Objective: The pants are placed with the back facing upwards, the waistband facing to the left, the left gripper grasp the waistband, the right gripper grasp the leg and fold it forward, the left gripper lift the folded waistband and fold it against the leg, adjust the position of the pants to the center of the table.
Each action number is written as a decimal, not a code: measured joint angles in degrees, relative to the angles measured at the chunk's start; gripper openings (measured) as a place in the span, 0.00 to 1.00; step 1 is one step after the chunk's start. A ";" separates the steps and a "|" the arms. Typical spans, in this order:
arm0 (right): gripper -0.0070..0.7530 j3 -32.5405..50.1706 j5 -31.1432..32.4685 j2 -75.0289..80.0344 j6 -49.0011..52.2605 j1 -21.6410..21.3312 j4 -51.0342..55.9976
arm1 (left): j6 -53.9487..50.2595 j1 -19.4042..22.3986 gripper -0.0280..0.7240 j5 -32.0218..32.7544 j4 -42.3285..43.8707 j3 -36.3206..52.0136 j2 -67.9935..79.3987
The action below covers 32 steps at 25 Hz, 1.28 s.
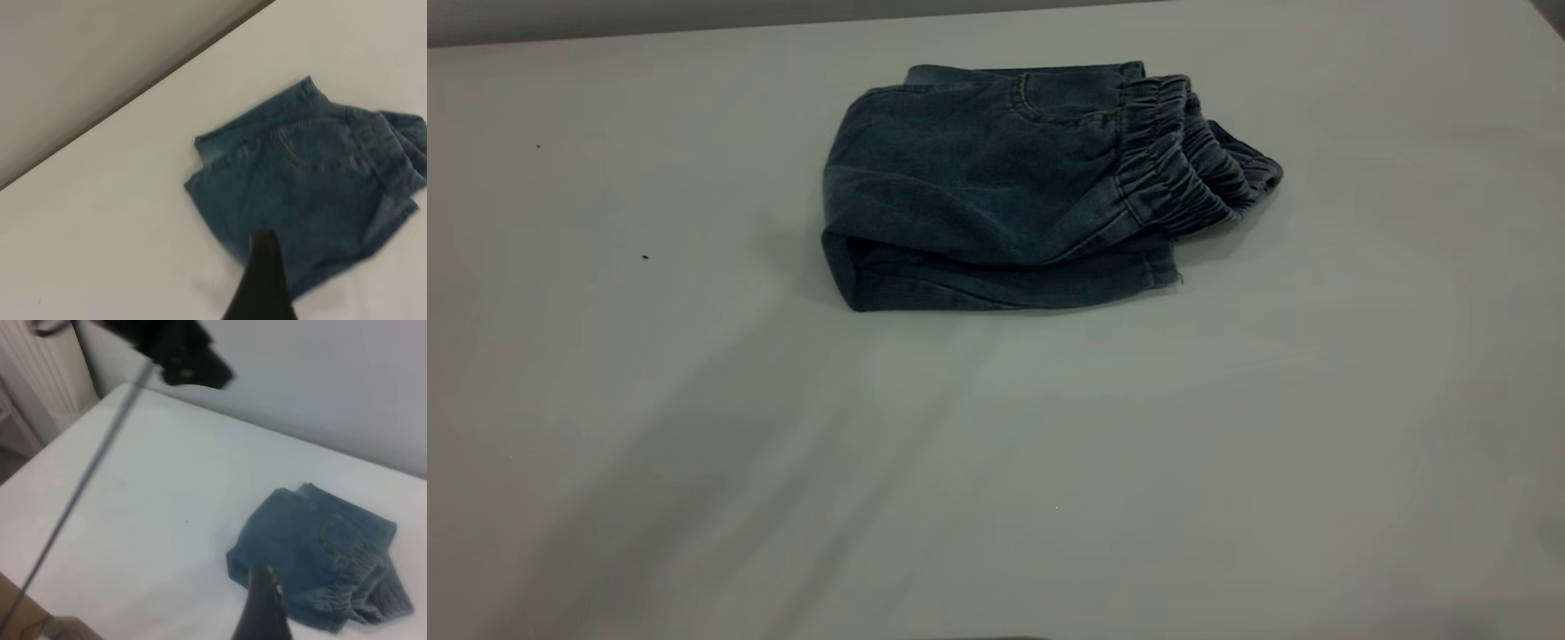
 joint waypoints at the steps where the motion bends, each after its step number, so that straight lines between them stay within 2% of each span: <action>1: 0.64 0.80 0.14 -2.00 0.25 0.00 -0.01 | -0.05 0.00 0.77 0.00 -0.05 2.48 -3.00; 9: 0.64 9.04 0.47 -17.89 2.11 0.00 -0.29 | 0.28 0.00 0.77 0.00 -0.37 22.91 -29.42; 18: 0.64 23.99 0.47 -32.88 6.25 0.00 -6.50 | 0.39 0.00 0.77 0.00 -3.41 44.26 -54.32; 27: 0.64 39.20 0.47 -47.23 6.85 0.00 -17.13 | 1.01 0.00 0.77 0.00 -3.48 62.66 -71.95; 32: 0.64 47.38 -0.92 -49.38 6.84 0.00 -20.94 | 2.02 0.00 0.77 0.00 -3.60 70.25 -78.09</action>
